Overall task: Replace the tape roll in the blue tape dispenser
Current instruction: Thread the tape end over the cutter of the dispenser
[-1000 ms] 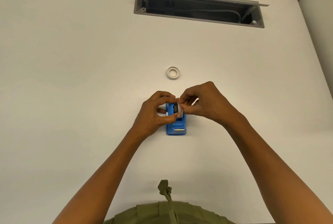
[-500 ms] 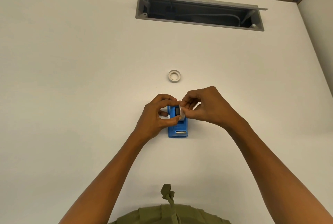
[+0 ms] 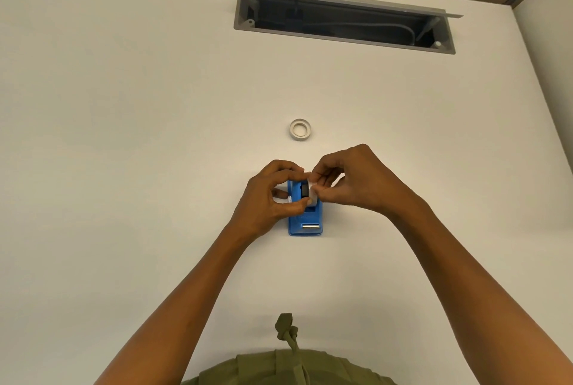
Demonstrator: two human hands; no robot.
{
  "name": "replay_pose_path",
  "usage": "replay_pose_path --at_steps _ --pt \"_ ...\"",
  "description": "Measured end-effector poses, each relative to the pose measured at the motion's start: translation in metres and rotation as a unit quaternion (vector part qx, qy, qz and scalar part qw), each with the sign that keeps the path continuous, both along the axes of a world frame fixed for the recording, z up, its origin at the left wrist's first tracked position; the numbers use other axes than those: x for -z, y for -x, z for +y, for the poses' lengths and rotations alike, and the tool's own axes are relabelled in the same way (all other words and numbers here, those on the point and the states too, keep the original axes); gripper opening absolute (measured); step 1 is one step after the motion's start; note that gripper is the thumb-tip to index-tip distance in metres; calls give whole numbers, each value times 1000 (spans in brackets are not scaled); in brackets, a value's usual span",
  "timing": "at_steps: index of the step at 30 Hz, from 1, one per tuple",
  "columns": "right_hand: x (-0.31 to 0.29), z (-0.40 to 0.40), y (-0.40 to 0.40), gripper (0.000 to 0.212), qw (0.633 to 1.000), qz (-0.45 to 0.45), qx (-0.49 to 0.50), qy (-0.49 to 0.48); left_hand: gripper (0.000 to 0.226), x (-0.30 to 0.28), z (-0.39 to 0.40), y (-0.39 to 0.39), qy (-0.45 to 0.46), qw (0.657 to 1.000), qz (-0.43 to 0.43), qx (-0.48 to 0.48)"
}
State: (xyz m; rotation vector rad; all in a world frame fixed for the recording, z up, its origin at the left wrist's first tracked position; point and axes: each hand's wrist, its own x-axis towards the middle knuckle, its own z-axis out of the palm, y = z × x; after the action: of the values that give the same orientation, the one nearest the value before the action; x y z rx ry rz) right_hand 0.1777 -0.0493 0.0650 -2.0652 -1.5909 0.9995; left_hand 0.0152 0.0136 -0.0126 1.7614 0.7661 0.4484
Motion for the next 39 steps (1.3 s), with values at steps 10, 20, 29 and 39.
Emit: replay_pose_path --at_steps 10,20,29,39 --pt "-2 5 1 14 1000 5 12 14 36 0 1 0 -5 1000 1 -1" --pt "-1 4 1 8 999 11 27 14 36 -1 0 0 0 1000 6 -2" --pt "-6 11 8 11 998 -41 -6 45 36 -2 0 0 1 1000 4 1" --pt "1 6 -1 5 1000 11 18 12 36 -3 -1 0 1 1000 11 -7"
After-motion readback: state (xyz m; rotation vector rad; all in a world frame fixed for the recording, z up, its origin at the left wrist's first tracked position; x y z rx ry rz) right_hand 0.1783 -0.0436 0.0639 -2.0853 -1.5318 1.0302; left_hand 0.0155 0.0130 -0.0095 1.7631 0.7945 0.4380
